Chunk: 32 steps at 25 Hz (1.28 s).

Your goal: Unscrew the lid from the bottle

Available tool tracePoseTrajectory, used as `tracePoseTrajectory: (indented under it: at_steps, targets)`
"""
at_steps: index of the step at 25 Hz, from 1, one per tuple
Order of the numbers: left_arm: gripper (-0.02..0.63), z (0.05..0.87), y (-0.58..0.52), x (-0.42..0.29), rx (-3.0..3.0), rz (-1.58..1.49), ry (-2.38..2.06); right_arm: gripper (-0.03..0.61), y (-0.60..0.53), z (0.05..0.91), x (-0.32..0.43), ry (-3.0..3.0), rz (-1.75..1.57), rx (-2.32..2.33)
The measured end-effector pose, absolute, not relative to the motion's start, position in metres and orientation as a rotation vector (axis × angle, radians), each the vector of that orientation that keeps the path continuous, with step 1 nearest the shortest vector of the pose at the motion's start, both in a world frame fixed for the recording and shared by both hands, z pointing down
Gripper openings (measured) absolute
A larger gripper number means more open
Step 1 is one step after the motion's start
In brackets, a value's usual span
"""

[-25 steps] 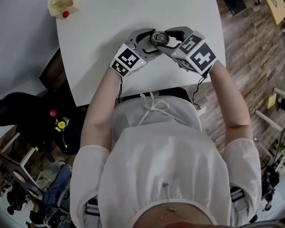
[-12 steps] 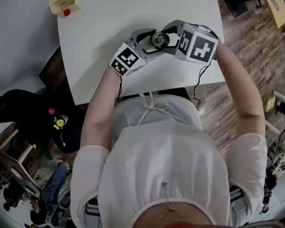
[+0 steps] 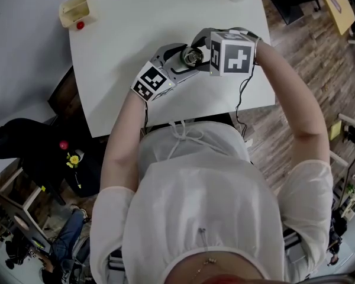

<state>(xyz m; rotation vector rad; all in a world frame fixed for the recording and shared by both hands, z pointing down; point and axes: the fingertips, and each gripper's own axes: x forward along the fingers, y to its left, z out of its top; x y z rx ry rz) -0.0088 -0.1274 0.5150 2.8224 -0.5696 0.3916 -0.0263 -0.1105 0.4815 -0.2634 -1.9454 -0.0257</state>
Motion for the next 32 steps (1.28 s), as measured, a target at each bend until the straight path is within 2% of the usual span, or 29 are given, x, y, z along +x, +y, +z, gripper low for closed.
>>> tracePoseTrajectory:
  at_steps: [4,8,13,17,27,32]
  targets:
    - [0.357,0.515,-0.126,-0.006,2.821,0.411,-0.553,0.311,-0.114,0.475,-0.02,-1.999,0.123,-0.104]
    - [0.357,0.512,-0.124,-0.005,2.821,0.408,-0.56,0.322,-0.112,0.468,-0.014,-2.037,0.285,0.06]
    - [0.357,0.513,-0.125,-0.006,2.823,0.403,-0.561,0.294,-0.112,0.472,-0.02,-2.047,0.46,0.28]
    - [0.357,0.513,-0.124,-0.007,2.821,0.403,-0.565,0.242,-0.113,0.473,-0.028,-2.035,0.506,0.363]
    - [0.357,0.509,-0.122,-0.002,2.821,0.399,-0.563,0.236,-0.113,0.472,-0.01,-1.977,0.479,0.355]
    - [0.357,0.511,-0.123,-0.002,2.821,0.402,-0.549,0.231,-0.112,0.473,-0.02,-1.999,0.345,0.161]
